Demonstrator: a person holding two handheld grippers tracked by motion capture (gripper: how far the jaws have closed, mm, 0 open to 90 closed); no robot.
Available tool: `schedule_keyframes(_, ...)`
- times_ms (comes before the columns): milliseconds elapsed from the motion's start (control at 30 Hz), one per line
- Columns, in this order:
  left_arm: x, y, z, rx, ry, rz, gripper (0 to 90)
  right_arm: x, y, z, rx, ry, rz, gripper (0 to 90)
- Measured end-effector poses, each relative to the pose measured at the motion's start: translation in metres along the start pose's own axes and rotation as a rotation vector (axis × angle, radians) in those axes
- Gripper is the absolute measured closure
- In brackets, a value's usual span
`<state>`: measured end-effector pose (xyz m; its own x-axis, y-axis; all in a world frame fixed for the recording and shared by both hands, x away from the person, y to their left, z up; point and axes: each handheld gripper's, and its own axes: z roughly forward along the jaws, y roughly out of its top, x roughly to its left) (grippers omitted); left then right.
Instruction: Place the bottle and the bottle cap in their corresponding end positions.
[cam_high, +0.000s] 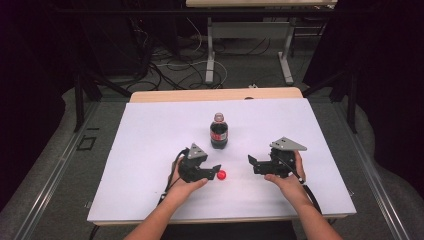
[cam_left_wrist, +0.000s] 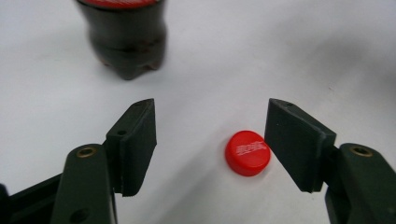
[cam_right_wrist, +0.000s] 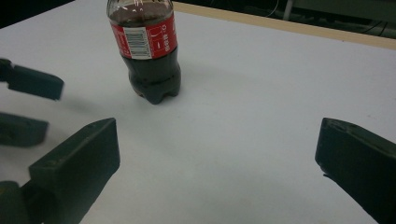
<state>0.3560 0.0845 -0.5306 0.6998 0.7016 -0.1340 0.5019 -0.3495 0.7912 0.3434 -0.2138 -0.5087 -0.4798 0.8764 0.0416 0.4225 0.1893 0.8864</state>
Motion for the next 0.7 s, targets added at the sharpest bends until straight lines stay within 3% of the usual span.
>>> schedule_keyframes(133,0.020,-0.001,-0.021,-0.020,0.038,-0.044,31.7,-0.002,0.000,-0.001,-0.008,-0.007,0.007,0.0)
schedule_keyframes(233,0.033,-0.005,-0.032,-0.033,0.072,-0.099,31.6,-0.003,-0.001,-0.001,-0.005,-0.001,0.019,0.0)
schedule_keyframes(300,0.042,-0.008,-0.039,-0.053,0.091,-0.079,31.0,-0.005,-0.003,0.000,-0.002,-0.010,0.010,0.0)
schedule_keyframes(367,0.051,-0.012,-0.046,-0.058,0.092,-0.115,30.5,-0.007,-0.004,0.000,0.000,-0.011,0.006,0.0)
schedule_keyframes(500,0.064,-0.019,-0.058,-0.073,0.142,-0.149,30.4,-0.011,-0.008,0.001,0.006,-0.042,0.002,0.0)
schedule_keyframes(600,0.074,-0.028,-0.065,-0.099,0.174,-0.182,25.0,-0.016,-0.012,0.002,0.008,-0.049,0.007,0.0)
schedule_keyframes(700,0.081,-0.035,-0.070,-0.108,0.177,-0.211,14.4,-0.021,-0.015,0.002,0.017,-0.052,0.031,0.0)
